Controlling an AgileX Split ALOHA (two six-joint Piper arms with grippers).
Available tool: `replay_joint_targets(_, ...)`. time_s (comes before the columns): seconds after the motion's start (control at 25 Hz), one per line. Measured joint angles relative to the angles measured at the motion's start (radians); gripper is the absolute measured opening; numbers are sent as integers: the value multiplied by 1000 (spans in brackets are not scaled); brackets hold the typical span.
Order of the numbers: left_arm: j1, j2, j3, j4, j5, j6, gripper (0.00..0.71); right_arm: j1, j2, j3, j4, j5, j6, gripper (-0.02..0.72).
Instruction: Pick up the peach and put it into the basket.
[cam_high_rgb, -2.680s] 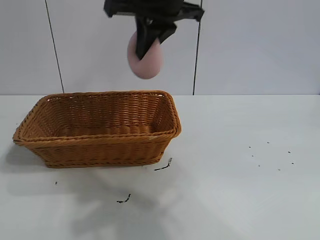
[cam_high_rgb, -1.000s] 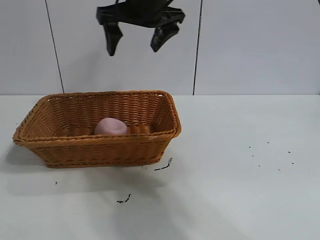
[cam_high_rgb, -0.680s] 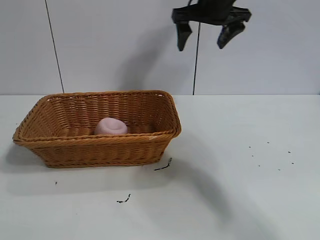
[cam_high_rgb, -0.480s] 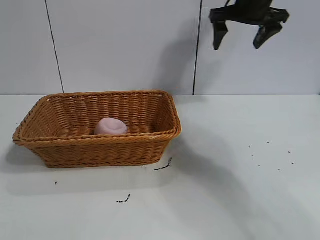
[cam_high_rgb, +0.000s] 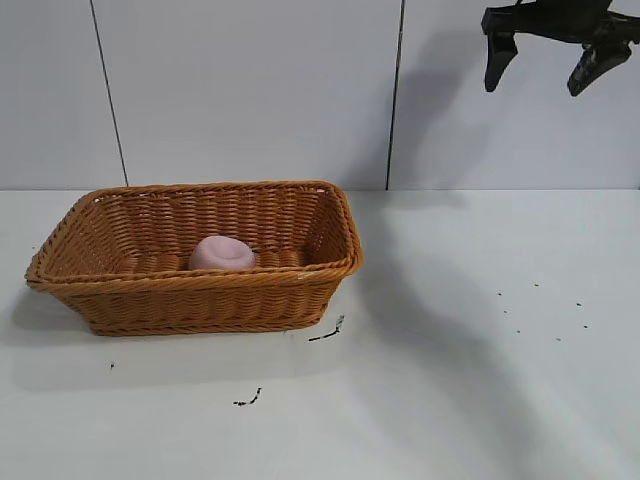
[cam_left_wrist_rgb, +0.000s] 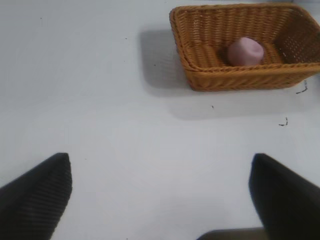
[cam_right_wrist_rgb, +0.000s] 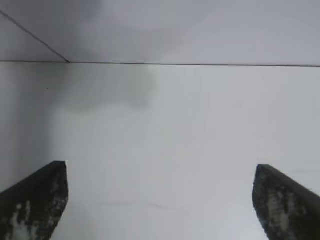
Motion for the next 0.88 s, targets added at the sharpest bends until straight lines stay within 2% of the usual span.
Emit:
replay_joint_targets(0.32, 0, 0, 0, 0, 0, 0, 693, 11, -281, 309, 21, 0, -4, 695)
replay_joint_targets(0.4, 0, 0, 0, 0, 0, 0, 693, 12, -387, 431, 26, 0, -4, 695)
replay_joint_targets(0.44, 0, 0, 0, 0, 0, 0, 693, 12, -500, 550, 25, 0, -4, 695)
replay_joint_targets(0.88, 0, 0, 0, 0, 0, 0, 693, 12, -1163, 1254, 23, 0, -7, 695)
